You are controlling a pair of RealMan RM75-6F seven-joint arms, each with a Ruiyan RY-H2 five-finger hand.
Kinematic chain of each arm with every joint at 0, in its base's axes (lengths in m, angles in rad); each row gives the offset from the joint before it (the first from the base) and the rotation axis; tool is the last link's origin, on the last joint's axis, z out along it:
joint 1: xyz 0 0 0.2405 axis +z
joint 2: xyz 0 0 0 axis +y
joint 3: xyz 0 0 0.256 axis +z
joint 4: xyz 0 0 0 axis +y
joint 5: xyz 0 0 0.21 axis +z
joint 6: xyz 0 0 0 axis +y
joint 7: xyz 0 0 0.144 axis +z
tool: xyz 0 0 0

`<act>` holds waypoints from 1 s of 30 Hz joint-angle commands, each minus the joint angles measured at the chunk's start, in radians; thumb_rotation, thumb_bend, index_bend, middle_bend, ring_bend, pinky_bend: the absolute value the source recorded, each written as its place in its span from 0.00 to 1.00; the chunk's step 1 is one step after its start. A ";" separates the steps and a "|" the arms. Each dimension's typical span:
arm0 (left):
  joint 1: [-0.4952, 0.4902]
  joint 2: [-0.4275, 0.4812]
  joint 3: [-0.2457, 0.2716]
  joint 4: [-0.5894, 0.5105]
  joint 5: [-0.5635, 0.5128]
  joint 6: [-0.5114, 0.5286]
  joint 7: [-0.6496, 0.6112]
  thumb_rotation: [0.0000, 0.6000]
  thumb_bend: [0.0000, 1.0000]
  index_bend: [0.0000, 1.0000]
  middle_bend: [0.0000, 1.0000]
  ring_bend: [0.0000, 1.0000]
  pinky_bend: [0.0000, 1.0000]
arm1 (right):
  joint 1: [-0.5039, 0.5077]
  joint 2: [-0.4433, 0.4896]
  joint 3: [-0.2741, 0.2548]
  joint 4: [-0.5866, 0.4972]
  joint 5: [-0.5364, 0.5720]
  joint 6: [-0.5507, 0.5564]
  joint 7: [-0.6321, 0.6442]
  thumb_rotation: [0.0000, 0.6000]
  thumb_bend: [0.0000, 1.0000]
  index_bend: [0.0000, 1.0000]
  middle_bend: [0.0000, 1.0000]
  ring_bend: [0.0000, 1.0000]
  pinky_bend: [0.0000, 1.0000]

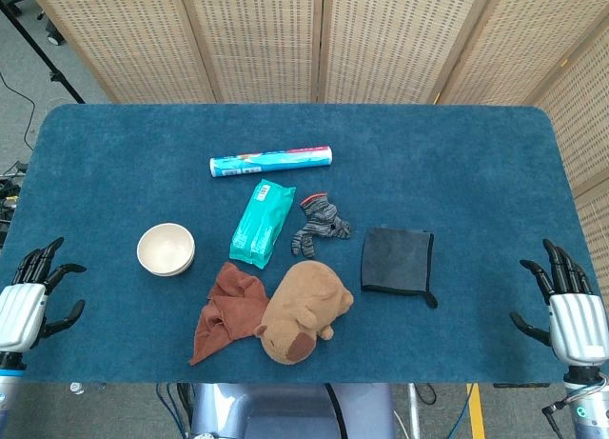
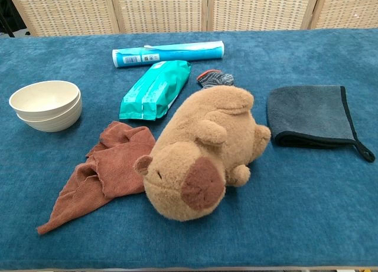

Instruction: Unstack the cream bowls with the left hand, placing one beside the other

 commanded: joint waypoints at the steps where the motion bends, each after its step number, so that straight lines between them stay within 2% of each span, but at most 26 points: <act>1: -0.001 -0.001 0.000 -0.002 0.001 0.000 0.002 1.00 0.33 0.33 0.04 0.05 0.05 | 0.000 0.000 -0.002 0.002 -0.001 -0.001 0.001 1.00 0.16 0.22 0.00 0.00 0.15; 30: -0.005 -0.009 0.001 0.001 -0.007 -0.010 0.025 1.00 0.33 0.34 0.04 0.05 0.05 | 0.010 -0.006 -0.013 0.002 -0.011 -0.024 -0.004 1.00 0.16 0.22 0.00 0.00 0.15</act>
